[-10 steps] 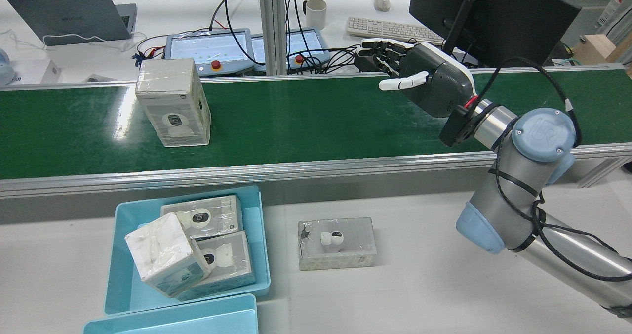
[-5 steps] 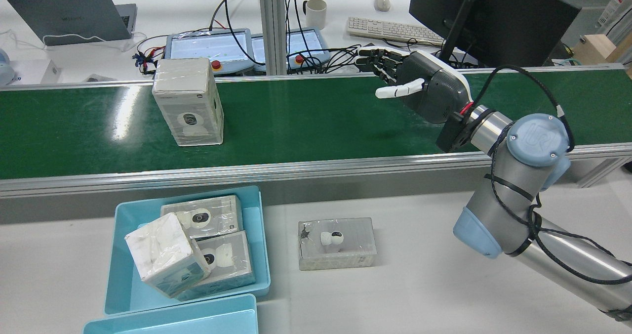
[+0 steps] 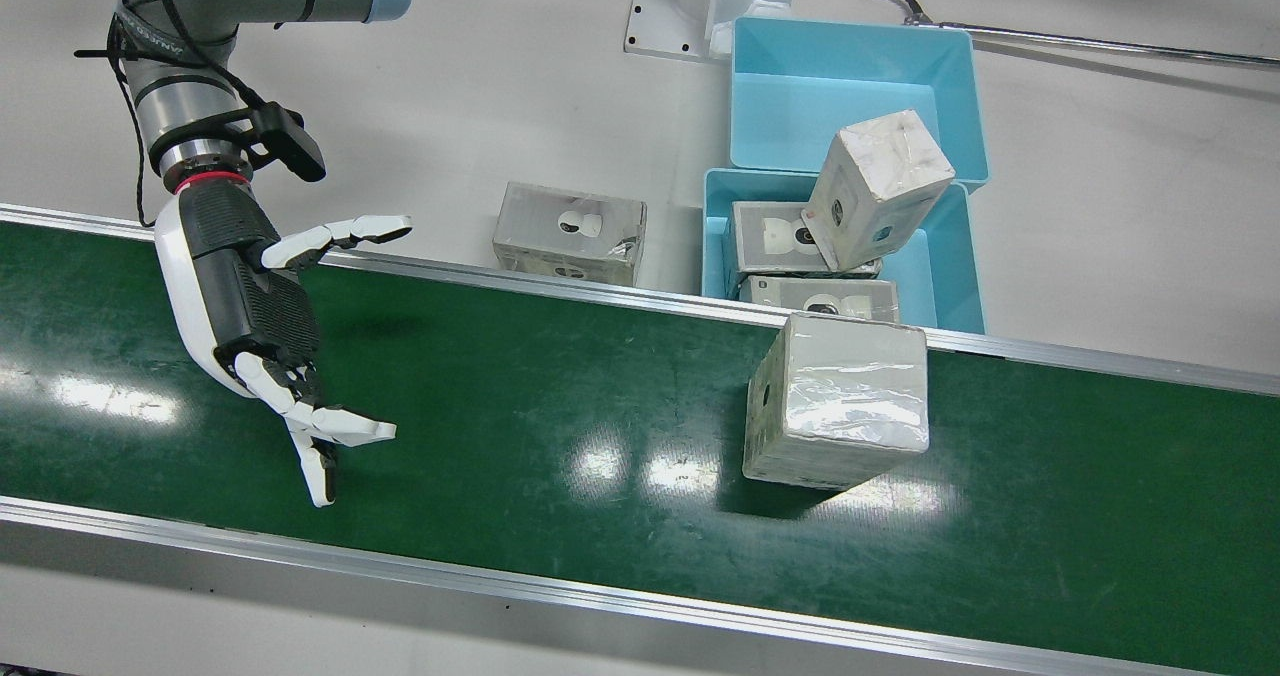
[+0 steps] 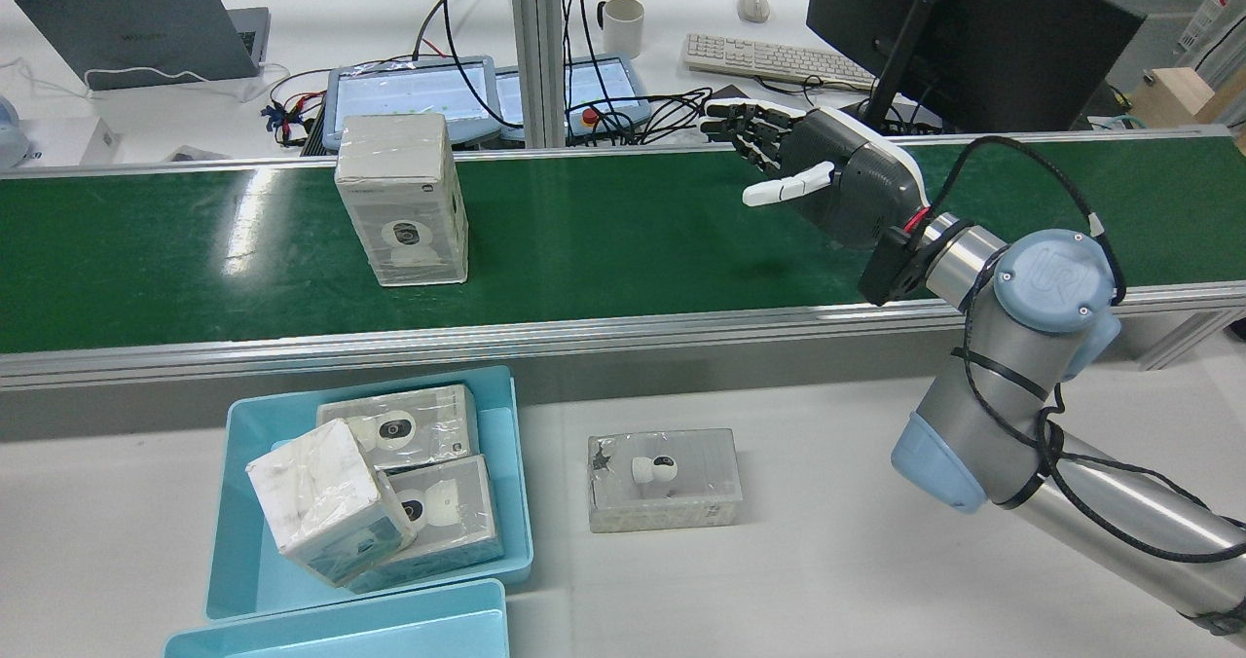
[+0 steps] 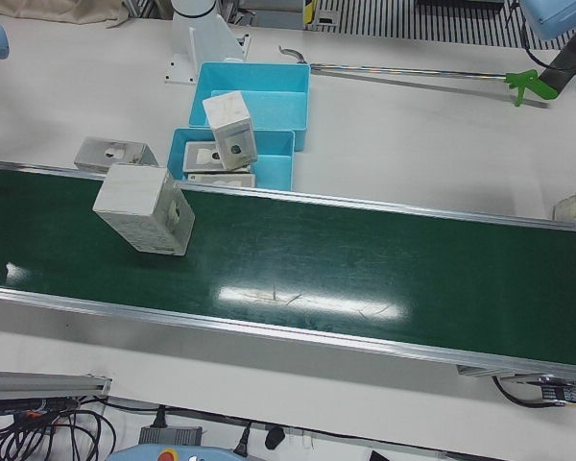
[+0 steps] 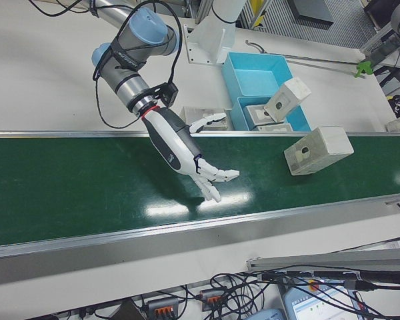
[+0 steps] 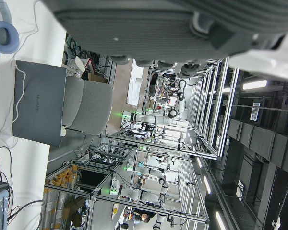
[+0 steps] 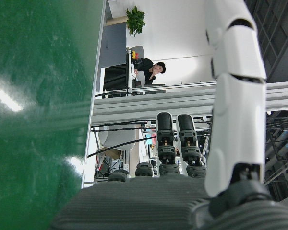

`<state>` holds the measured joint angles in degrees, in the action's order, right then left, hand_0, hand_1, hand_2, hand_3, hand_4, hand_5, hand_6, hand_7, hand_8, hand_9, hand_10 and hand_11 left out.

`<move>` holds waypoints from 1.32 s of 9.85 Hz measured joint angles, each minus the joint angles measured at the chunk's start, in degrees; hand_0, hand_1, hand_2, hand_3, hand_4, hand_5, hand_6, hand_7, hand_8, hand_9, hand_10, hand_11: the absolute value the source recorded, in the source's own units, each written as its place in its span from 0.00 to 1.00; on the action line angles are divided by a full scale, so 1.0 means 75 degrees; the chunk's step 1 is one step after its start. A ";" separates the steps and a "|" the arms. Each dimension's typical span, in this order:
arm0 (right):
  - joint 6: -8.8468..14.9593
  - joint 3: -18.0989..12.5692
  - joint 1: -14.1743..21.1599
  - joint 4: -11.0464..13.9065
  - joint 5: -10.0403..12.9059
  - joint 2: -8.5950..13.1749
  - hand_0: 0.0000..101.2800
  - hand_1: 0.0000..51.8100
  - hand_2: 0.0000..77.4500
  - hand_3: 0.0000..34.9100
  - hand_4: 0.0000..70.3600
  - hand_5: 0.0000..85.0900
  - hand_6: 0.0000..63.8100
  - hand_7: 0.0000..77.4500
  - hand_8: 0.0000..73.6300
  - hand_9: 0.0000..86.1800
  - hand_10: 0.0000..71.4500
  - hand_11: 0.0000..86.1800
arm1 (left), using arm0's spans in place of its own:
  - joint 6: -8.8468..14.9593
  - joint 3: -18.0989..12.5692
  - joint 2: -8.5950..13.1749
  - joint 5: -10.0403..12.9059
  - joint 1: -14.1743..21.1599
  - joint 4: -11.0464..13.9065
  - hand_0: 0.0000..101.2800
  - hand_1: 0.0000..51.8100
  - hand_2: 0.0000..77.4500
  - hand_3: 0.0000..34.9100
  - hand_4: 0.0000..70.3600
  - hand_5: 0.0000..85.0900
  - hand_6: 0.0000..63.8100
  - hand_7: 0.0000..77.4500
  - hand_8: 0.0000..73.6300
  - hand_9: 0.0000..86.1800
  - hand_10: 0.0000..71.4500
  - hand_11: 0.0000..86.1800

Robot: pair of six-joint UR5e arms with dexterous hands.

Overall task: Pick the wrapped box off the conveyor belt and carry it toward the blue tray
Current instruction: 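Move the right hand along the belt toward the oncoming wrapped box, then hold the open right hand in the box's path on the belt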

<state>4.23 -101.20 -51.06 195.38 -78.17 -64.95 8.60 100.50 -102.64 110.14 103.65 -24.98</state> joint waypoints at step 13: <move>0.0129 0.0035 -0.0044 0.0049 -0.0034 -0.0036 0.47 0.26 0.16 0.06 0.25 0.23 0.12 0.32 0.01 0.04 0.00 0.02 | 0.0000 0.0000 0.0000 0.0000 0.0000 0.0000 0.00 0.00 0.01 0.00 0.00 0.01 0.00 0.01 0.01 0.00 0.00 0.01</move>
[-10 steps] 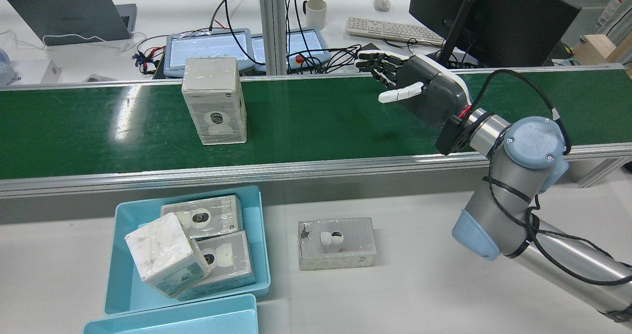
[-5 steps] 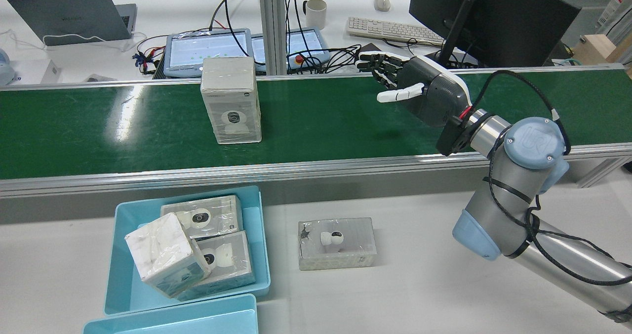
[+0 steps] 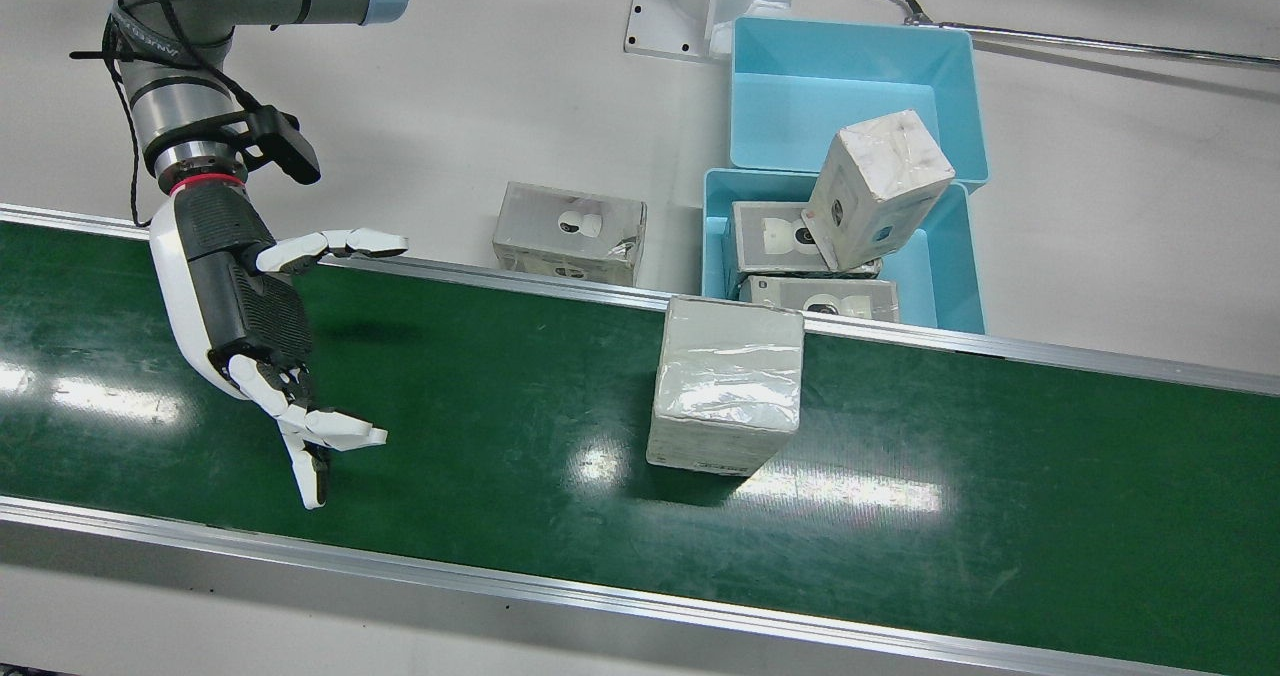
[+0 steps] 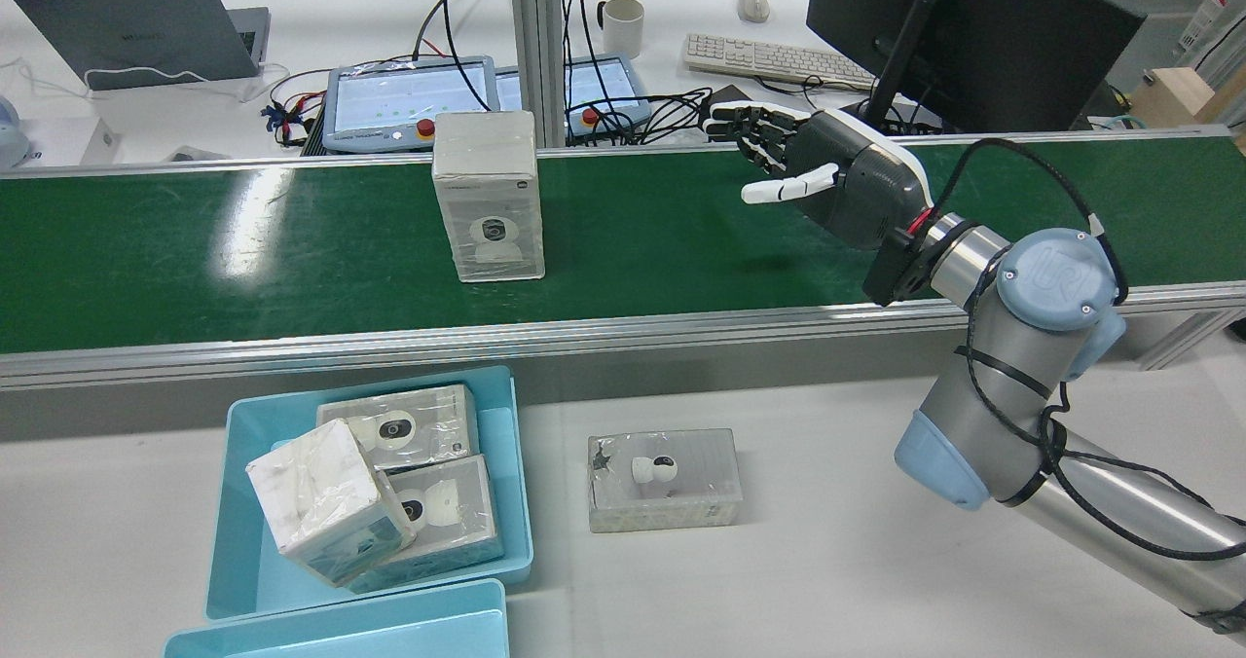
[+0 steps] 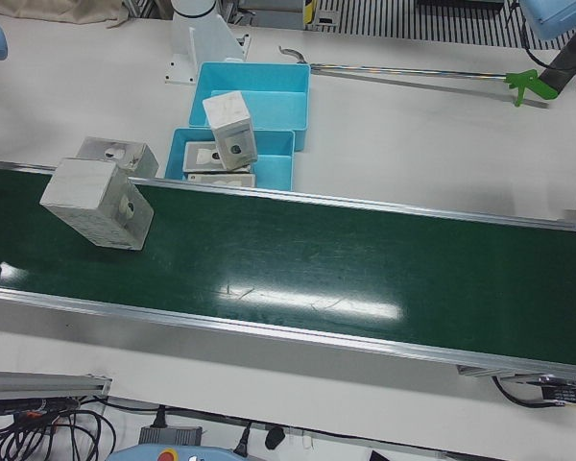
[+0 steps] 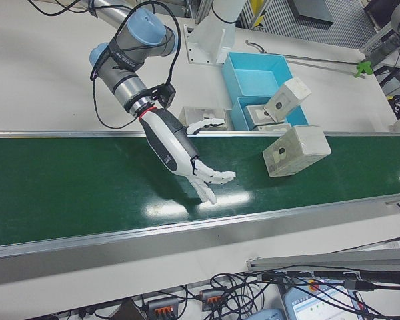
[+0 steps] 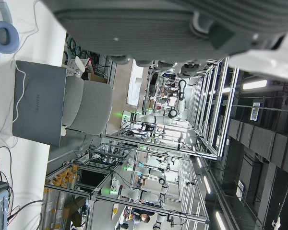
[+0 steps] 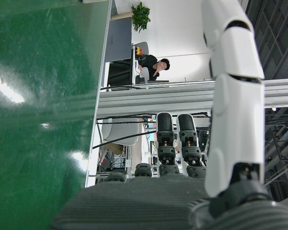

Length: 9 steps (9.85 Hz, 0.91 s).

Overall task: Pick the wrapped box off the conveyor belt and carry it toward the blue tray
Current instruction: 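Hold the open right hand in the box's path on the belt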

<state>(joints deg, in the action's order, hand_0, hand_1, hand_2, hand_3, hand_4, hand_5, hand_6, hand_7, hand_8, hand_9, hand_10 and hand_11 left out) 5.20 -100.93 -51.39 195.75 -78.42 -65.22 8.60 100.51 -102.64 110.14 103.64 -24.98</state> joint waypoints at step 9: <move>0.0059 -0.0103 -0.0102 0.0426 0.0002 -0.0011 0.60 0.71 0.63 0.03 0.38 0.57 0.13 0.30 0.03 0.04 0.01 0.02 | 0.0000 0.0000 0.0000 0.0000 0.0000 0.0000 0.00 0.00 0.01 0.00 0.00 0.01 0.00 0.01 0.01 0.00 0.01 0.00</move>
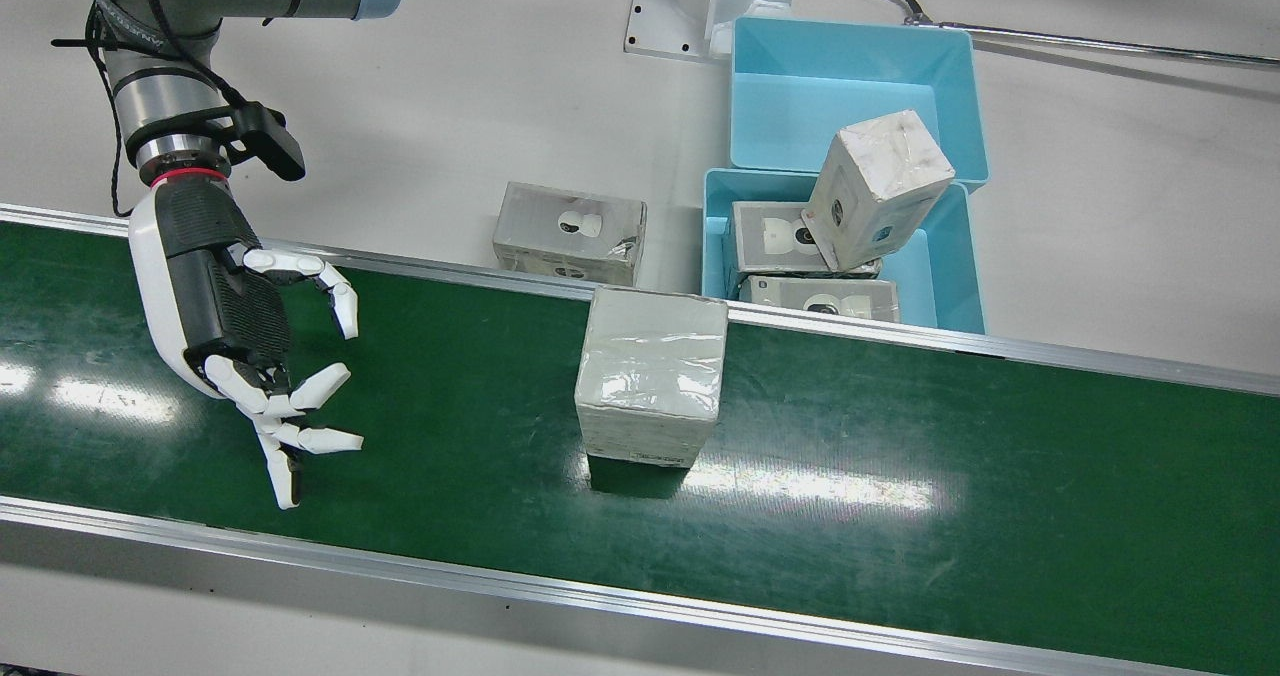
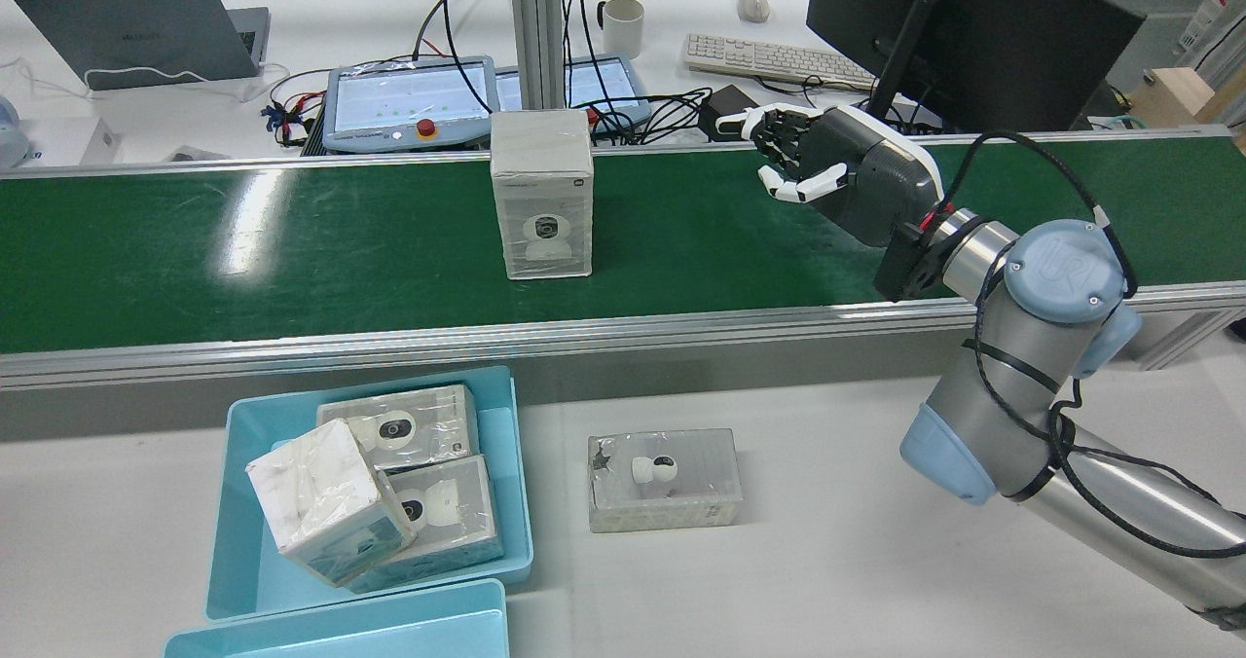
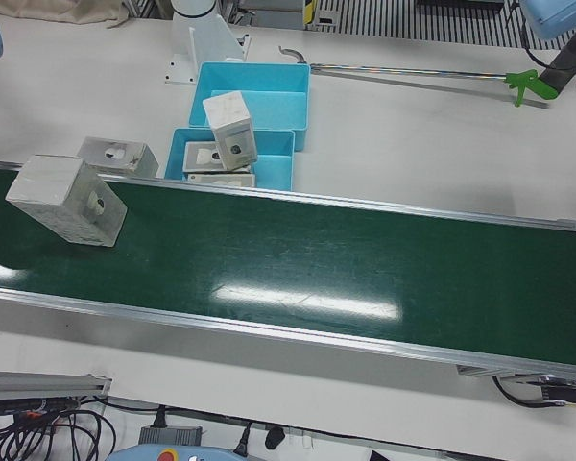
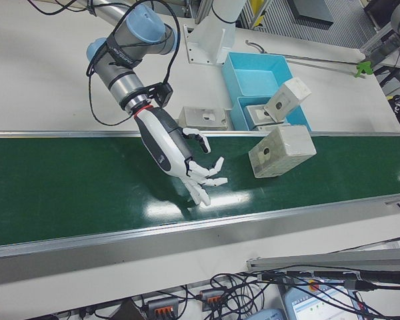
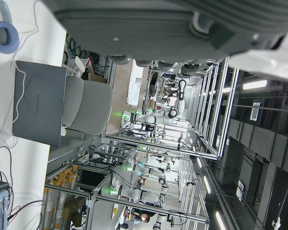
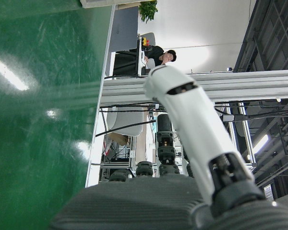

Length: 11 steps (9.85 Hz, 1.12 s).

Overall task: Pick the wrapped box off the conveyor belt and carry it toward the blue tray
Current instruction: 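Hold the open right hand in the box's path on the belt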

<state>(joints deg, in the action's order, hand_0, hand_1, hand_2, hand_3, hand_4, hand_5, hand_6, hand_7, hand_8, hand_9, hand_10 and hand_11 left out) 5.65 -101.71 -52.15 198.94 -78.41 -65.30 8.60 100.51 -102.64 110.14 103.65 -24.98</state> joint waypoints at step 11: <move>0.0057 0.0071 0.0120 -0.0006 -0.0018 0.0083 0.49 0.36 0.18 0.07 0.20 0.24 0.11 0.27 0.00 0.03 0.01 0.02 | 0.0000 0.0000 0.0000 0.0000 0.0000 0.0000 0.00 0.00 0.01 0.00 0.00 0.01 0.00 0.01 0.01 0.00 0.01 0.00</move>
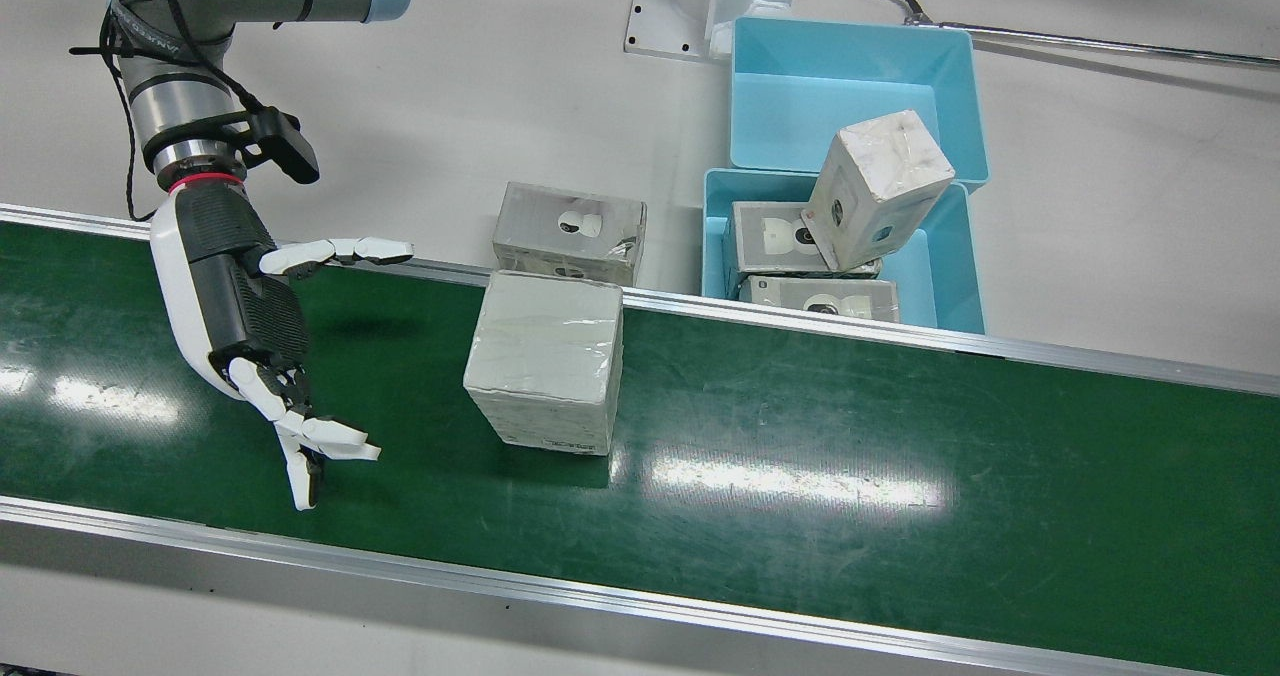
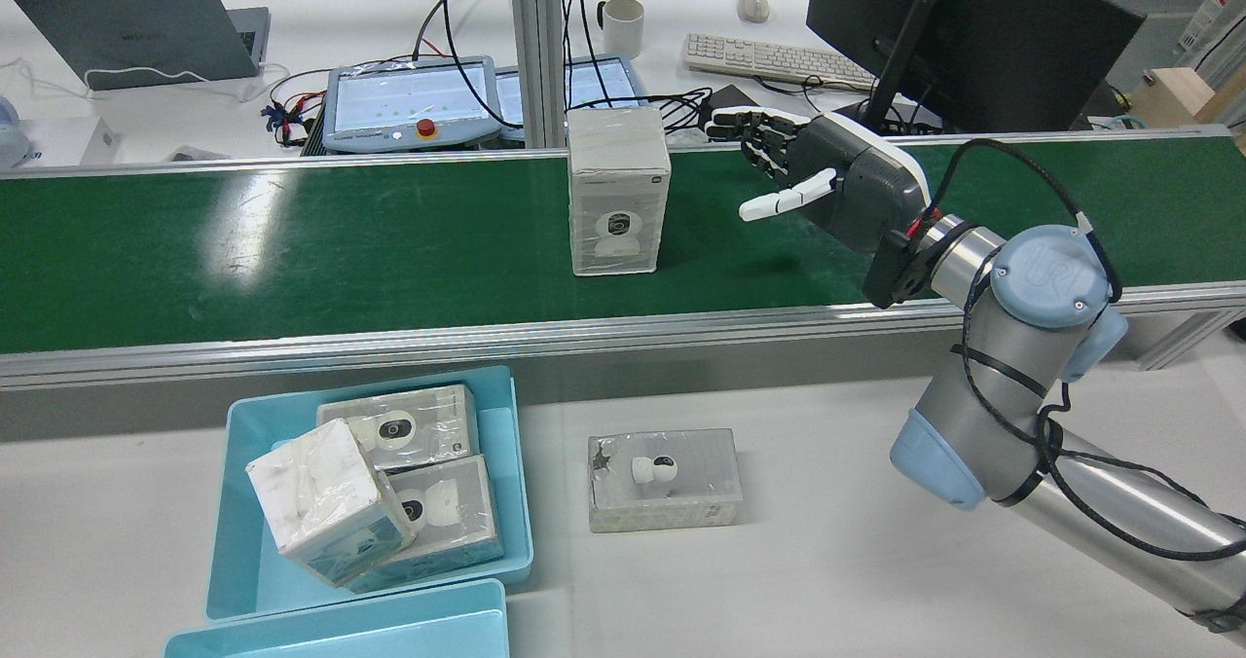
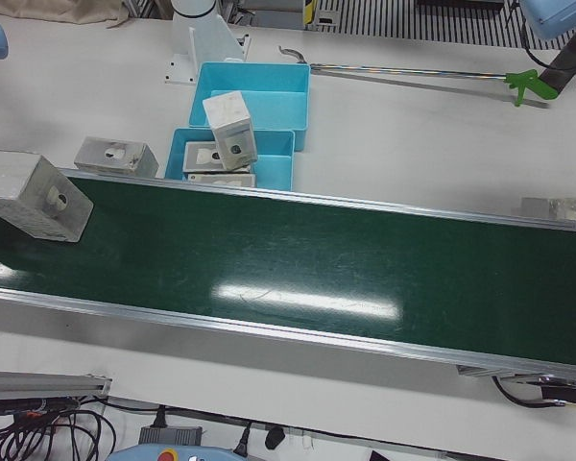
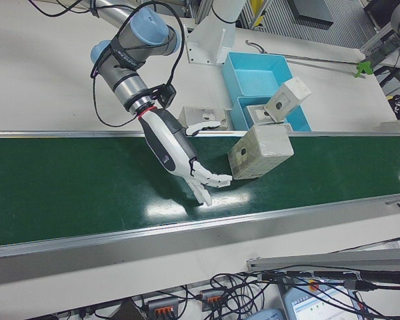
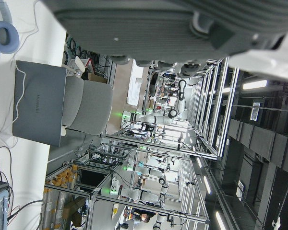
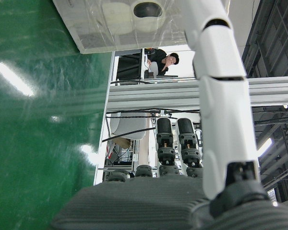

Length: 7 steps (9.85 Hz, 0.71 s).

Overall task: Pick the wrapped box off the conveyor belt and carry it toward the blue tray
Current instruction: 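Hold the open right hand in the box's path on the belt, then close the right hand around the wrapped white box and lift it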

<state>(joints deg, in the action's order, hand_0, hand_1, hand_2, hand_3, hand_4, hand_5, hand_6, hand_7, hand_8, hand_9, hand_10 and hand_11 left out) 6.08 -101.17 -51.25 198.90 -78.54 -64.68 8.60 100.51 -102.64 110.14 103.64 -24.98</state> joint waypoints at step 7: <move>0.0050 0.0256 0.0241 0.0021 0.0046 0.0430 0.51 0.36 0.19 0.10 0.23 0.26 0.11 0.31 0.00 0.03 0.01 0.02 | 0.0000 0.0000 0.0000 0.0000 0.0000 0.0000 0.00 0.00 0.01 0.00 0.00 0.01 0.00 0.01 0.01 0.00 0.01 0.00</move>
<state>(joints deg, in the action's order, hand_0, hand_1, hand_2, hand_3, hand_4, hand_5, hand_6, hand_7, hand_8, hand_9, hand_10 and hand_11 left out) 6.45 -99.26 -49.44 199.06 -78.20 -61.45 8.59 100.51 -102.64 110.14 103.65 -24.98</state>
